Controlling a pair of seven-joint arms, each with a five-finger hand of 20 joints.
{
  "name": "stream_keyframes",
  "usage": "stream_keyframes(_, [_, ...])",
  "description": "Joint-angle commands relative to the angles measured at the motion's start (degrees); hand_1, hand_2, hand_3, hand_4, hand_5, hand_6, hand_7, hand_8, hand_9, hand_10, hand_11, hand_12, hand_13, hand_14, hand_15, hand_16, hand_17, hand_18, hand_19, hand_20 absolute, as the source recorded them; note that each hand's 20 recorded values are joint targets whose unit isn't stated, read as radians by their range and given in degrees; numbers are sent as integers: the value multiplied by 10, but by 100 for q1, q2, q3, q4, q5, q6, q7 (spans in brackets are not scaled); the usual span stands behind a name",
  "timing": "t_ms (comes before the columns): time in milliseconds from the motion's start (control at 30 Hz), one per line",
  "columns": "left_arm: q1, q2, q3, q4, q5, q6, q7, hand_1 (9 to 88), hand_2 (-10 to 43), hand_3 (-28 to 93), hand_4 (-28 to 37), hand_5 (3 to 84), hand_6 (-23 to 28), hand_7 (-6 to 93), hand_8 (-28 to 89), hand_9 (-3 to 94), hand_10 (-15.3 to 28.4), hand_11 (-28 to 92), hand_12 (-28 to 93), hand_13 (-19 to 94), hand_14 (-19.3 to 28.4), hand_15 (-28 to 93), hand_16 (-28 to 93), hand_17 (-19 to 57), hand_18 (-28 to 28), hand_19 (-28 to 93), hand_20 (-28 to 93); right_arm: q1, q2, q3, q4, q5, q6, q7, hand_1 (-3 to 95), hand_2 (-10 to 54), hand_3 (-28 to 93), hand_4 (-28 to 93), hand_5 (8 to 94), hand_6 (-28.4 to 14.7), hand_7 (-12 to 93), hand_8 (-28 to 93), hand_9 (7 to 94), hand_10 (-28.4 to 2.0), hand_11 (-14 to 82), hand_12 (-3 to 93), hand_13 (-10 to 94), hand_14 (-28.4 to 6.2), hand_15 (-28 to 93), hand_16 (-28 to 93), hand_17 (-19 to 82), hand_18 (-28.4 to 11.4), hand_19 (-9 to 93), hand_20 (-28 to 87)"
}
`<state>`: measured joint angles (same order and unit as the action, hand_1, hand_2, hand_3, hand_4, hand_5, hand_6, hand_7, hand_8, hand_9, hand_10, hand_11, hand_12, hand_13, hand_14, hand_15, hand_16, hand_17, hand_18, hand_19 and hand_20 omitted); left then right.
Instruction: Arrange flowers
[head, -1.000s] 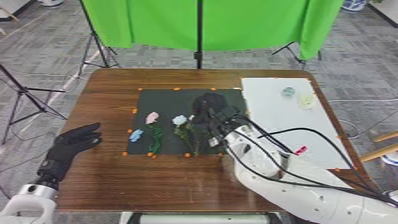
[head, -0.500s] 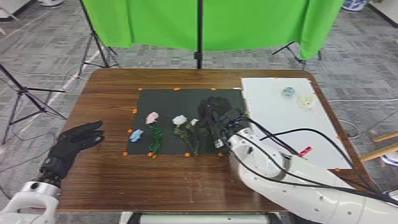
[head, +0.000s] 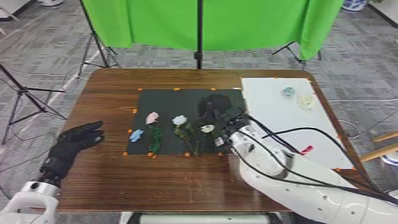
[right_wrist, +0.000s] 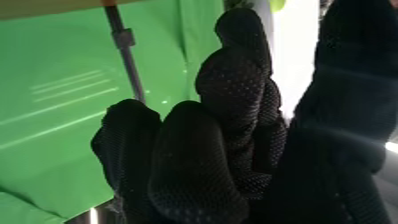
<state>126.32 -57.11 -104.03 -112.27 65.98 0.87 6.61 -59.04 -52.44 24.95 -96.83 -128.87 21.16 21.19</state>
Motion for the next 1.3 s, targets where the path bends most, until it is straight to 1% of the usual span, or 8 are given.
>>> stream_keyframes(33, [71, -26, -21, 6, 23, -47, -18, 407, -95, 636, -82, 434, 48, 126, -65, 442, 131, 204, 109, 392, 173, 219, -18, 87, 128, 88, 183, -91, 213, 778, -374, 186, 232, 111, 444, -95, 522, -66, 764, -7, 215, 91, 821, -112, 520, 351, 902, -27, 710, 376, 648, -172, 932, 696])
stream_keyframes(100, [66, -26, -19, 5, 23, -45, -20, 407, -95, 636, -82, 434, 48, 127, -65, 441, 131, 204, 110, 392, 173, 219, -18, 87, 128, 87, 182, -123, 278, 1007, -423, 238, 224, 157, 401, -95, 646, -166, 760, -6, 215, 83, 819, -113, 505, 346, 896, -31, 712, 383, 646, -173, 932, 696])
stream_keyframes(267, [84, -43, -23, -10, 27, -34, -30, 406, -95, 636, -83, 434, 48, 126, -66, 442, 131, 205, 110, 392, 173, 219, -18, 87, 128, 87, 182, -183, 425, 1459, -288, 183, 249, 353, 364, -95, 669, -160, 755, -5, 214, 18, 814, -115, 447, 328, 882, -35, 713, 383, 632, -175, 932, 692])
stream_keyframes(300, [62, -38, -17, -1, 30, -36, -33, 406, -95, 635, -83, 434, 48, 127, -65, 442, 131, 205, 110, 392, 173, 219, -18, 87, 128, 86, 182, -212, 483, 1544, -269, 149, 213, 408, 355, -95, 676, -155, 752, -5, 221, -40, 813, -117, 432, 327, 880, -36, 712, 384, 631, -175, 932, 691])
stream_keyframes(533, [116, -73, -53, -42, 36, -8, -58, 406, -95, 636, -82, 434, 48, 126, -65, 442, 131, 205, 110, 393, 174, 220, -18, 87, 127, 86, 182, -218, 783, 1984, 185, -135, -884, 917, 309, -95, 659, -132, 701, -9, 202, -73, 766, -136, 331, 301, 850, -50, 704, 382, 603, -181, 932, 677])
stream_keyframes(667, [144, -92, -61, -56, 43, -6, -75, 406, -95, 635, -83, 434, 48, 126, -65, 441, 131, 204, 110, 393, 173, 220, -18, 87, 127, 86, 182, -196, 865, 2115, 581, -281, -1308, 1136, 245, -87, 634, -114, 639, -14, 153, -66, 710, -164, 287, 301, 818, -72, 710, 381, 586, -189, 932, 669])
stream_keyframes(900, [168, -114, -74, -73, 51, -3, -83, 406, -95, 635, -82, 434, 48, 127, -65, 442, 131, 204, 110, 393, 173, 220, -18, 87, 127, 87, 183, -163, 925, 2227, 1209, -599, -1951, 1492, 180, -37, 600, -115, 595, -27, 109, -53, 688, -179, 272, 304, 811, -83, 713, 381, 582, -197, 932, 668])
stream_keyframes(1300, [137, -116, -66, -60, 52, -66, -121, 407, -95, 635, -84, 434, 48, 127, -66, 441, 131, 204, 110, 392, 174, 221, -18, 87, 128, 88, 182, -335, 907, 2327, 1737, -789, -2538, 1782, 203, -66, 609, -109, 571, -22, 102, -50, 676, -183, 286, 320, 808, -84, 718, 378, 579, -199, 932, 666])
